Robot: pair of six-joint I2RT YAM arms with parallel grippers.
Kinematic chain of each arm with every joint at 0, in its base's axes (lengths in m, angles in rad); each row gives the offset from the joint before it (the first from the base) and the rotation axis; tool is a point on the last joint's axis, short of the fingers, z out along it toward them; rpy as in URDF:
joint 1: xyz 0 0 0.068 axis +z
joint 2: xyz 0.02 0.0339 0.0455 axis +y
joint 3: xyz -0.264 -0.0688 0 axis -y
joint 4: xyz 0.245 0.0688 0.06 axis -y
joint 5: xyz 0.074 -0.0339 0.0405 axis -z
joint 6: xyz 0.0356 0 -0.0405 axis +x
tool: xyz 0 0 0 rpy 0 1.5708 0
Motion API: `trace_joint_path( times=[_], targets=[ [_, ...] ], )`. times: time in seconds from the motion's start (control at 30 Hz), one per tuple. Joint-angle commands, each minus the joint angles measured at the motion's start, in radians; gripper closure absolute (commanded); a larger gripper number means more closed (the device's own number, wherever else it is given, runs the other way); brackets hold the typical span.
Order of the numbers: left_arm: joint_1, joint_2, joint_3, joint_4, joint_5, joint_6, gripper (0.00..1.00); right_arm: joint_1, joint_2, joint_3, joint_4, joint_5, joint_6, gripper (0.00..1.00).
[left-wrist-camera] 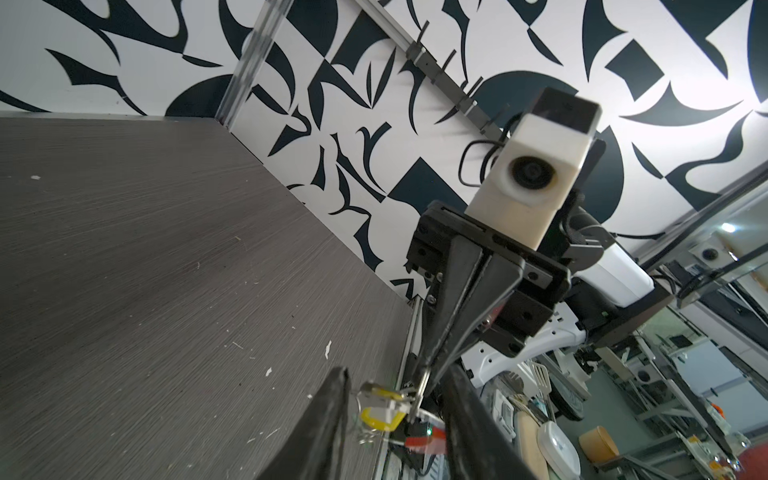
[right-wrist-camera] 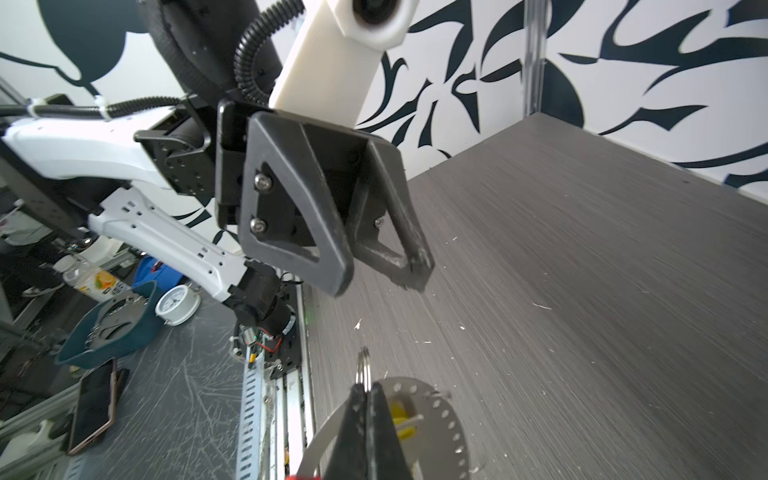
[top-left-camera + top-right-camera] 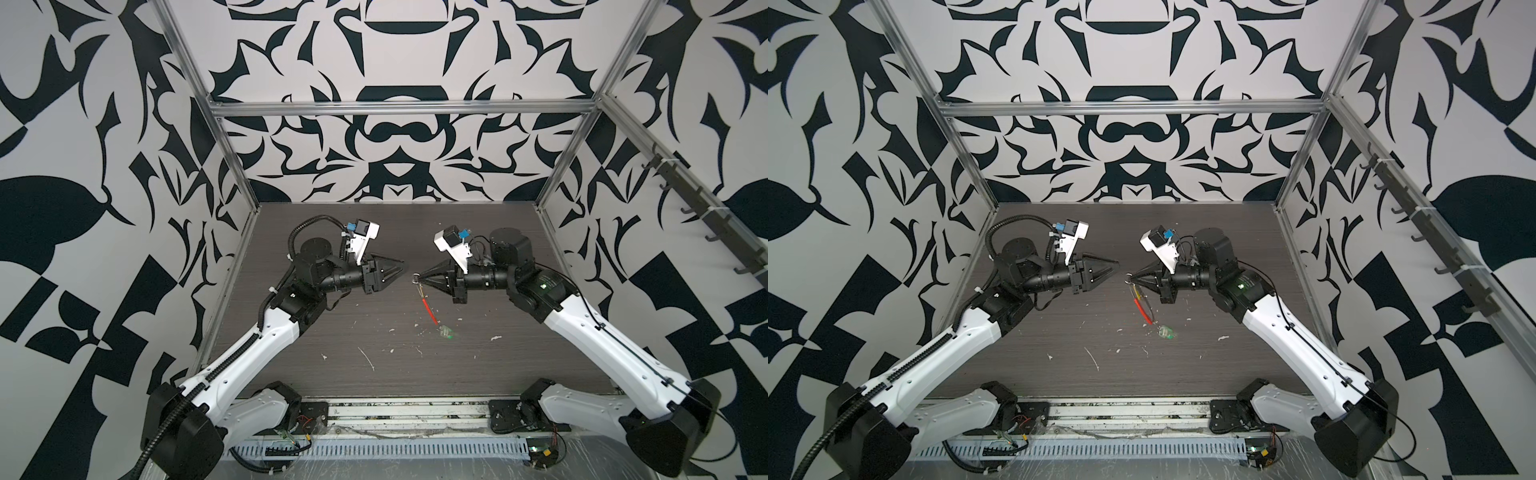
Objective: Remove the keys from the keyring
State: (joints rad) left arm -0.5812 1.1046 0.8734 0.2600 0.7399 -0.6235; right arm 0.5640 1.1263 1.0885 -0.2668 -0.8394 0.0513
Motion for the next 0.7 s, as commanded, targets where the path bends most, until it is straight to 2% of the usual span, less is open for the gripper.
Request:
trace_joint_path(
  times=[0.0, 0.1, 0.43, 0.67],
  targets=[
    [-0.028, 0.003, 0.045, -0.074, 0.035, 0.076, 0.58, -0.007, -0.023, 0.054, 0.021, -0.066, -0.005, 1.00],
    [-0.043, 0.001, 0.061, -0.116, 0.033, 0.109, 0.59, -0.010, -0.024, 0.058, 0.020, -0.075, -0.005, 1.00],
    [-0.046, -0.005, 0.076, -0.177, 0.015, 0.139, 0.73, -0.019, -0.033, 0.065, 0.011, -0.084, -0.009, 1.00],
    [-0.051, -0.002, 0.079, -0.176, 0.030, 0.137, 0.75, -0.019, -0.028, 0.066, 0.009, -0.093, -0.008, 1.00]
  ],
)
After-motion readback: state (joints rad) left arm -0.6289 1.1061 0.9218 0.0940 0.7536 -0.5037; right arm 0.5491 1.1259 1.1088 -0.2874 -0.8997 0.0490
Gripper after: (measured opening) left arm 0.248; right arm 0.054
